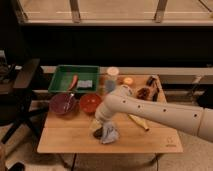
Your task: Place eraser in purple bowl
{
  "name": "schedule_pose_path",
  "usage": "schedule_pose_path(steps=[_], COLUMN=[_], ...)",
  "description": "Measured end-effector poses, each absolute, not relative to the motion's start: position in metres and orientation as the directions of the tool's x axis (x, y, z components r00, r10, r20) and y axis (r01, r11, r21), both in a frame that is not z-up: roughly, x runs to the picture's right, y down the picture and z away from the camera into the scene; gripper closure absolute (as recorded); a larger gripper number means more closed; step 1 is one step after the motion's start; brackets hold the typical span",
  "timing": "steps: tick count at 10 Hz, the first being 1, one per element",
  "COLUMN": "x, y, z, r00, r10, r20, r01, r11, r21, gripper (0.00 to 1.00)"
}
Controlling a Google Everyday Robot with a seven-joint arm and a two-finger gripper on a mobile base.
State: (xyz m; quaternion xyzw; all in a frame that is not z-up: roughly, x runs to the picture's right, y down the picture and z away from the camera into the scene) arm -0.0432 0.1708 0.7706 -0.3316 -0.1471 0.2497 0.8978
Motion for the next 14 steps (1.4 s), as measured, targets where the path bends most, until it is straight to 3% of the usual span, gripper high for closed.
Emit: schedule_pose_path(steps=[5,14], x=[-0.03,-0.006], y=[0.157,0.177], z=[0.795,0.849], r00=[0.815,0.783], r10=[0.578,0.615], r20=[0.038,-0.097], r01=[-0.418,-0.499], r11=[0.632,0.526], r21=[-0.653,-0.689], gripper=[0.35,0.38])
